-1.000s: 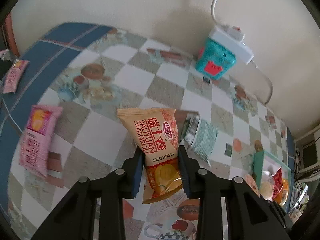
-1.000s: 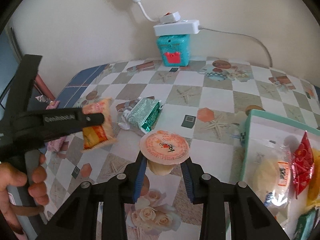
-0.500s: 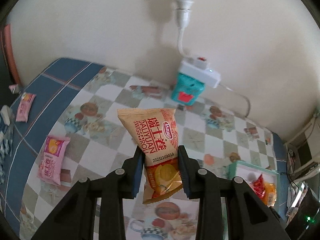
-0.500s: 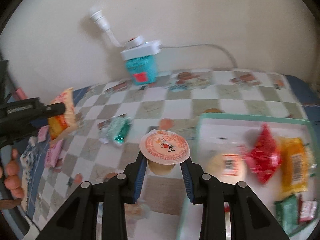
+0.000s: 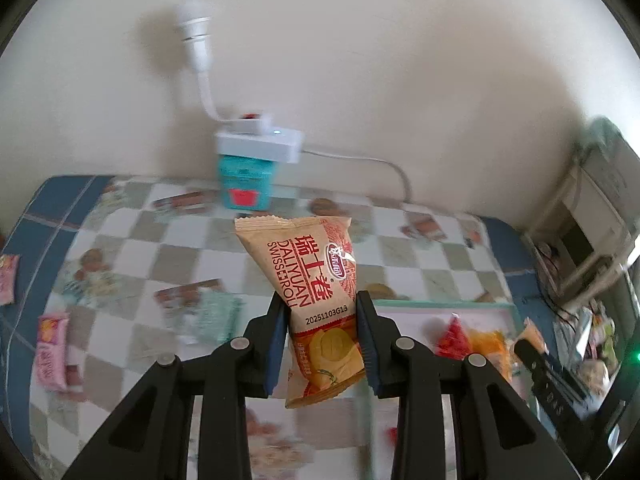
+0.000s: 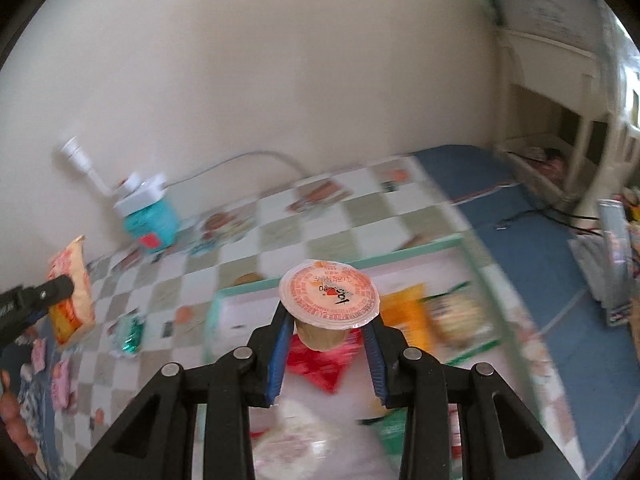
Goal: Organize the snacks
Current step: 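Carry the pudding cup and Swiss roll pack into the tray and release both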
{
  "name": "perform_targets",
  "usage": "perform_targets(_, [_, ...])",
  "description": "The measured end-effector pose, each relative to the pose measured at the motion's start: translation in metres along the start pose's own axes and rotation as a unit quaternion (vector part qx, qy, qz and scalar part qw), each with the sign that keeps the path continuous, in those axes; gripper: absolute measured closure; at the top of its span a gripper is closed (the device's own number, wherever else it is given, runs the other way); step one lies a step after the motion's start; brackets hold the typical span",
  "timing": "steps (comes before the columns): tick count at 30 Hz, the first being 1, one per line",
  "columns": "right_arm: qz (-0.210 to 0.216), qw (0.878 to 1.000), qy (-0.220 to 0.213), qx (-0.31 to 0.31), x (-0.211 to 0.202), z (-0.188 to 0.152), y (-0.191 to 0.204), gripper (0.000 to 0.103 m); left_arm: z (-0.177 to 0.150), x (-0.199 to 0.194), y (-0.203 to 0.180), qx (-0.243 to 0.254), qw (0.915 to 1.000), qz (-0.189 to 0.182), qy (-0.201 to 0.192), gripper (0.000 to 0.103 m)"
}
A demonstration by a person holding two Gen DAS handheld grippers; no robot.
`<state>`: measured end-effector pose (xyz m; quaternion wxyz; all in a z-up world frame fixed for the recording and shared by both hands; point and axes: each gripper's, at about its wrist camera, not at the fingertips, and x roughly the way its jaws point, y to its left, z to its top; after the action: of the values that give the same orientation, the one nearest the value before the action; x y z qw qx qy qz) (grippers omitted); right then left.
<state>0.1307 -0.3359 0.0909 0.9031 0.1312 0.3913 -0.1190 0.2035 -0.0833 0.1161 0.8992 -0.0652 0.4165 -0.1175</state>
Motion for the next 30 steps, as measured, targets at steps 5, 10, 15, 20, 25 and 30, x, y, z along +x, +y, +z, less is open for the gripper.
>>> perform_targets(5, [-0.018,0.999,-0.005,0.035,-0.006,0.007,-0.038,0.066,-0.008,0.009,-0.042,0.042,0.9986,-0.029,0.013,0.068])
perform_targets(10, [-0.037,0.998,-0.003,0.058,-0.007,0.010,-0.068,0.066,-0.018,0.015,-0.083,0.090,0.9947,-0.044,0.025,0.068])
perform_targets(15, [-0.054,0.996,0.012,0.065,-0.002,0.005,-0.089,0.066,-0.028,0.027,-0.109,0.120,0.9904,-0.049,0.047,0.068])
perform_targets(20, [-0.058,0.994,0.039,0.080,0.011,-0.006,-0.104,0.066,-0.038,0.040,-0.124,0.134,0.9867,-0.058,0.071,0.068])
perform_targets(25, [-0.058,0.992,0.065,0.089,0.023,-0.016,-0.111,0.066,-0.053,0.058,-0.136,0.149,0.9817,-0.054,0.105,0.068])
perform_targets(30, [-0.058,0.990,0.088,0.094,0.032,-0.024,-0.114,0.064,-0.066,0.071,-0.147,0.161,0.9755,-0.065,0.135,0.068])
